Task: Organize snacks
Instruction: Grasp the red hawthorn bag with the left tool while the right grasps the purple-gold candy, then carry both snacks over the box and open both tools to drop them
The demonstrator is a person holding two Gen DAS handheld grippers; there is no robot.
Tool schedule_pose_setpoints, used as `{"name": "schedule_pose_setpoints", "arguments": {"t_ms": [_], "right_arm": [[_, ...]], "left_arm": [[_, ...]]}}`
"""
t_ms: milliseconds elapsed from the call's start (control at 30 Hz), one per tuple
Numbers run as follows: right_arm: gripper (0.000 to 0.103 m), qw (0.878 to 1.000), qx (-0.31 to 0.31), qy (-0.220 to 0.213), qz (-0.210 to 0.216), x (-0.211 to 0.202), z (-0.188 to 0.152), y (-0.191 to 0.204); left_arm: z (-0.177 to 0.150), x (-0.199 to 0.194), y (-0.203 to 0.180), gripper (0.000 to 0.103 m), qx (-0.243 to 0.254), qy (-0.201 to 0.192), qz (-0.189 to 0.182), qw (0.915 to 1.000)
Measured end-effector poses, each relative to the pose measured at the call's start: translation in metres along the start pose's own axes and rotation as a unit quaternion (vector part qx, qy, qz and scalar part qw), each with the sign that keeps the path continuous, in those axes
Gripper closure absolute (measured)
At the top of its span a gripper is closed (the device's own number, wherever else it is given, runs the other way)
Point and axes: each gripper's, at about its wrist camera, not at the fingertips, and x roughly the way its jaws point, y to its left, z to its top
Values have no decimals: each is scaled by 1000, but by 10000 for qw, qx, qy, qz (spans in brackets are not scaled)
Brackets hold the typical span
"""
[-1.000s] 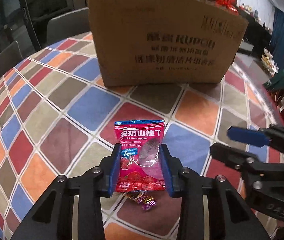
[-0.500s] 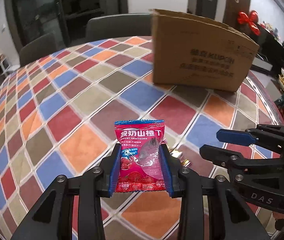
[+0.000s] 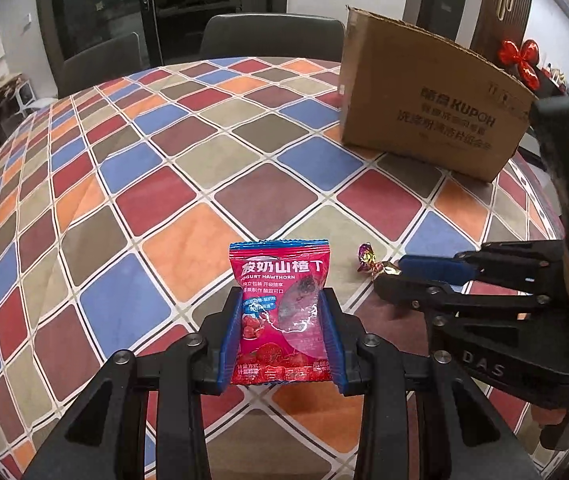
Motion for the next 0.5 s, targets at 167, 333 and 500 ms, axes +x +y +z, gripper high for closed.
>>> {"name": "schedule_pose_setpoints", "arguments": {"t_ms": [167, 333, 500], "right_arm": [[86, 10000, 32, 13, 32, 4, -1, 0], [86, 9998, 123, -150, 23, -11, -4, -3], [86, 9986, 122, -503, -130, -39, -6, -4]], "left_arm": [[2, -4, -2, 66, 2, -62, -53, 10000], [6, -14, -7, 66, 38, -219, -108, 9997], [13, -32, -16, 66, 114, -459, -210, 9987]]}}
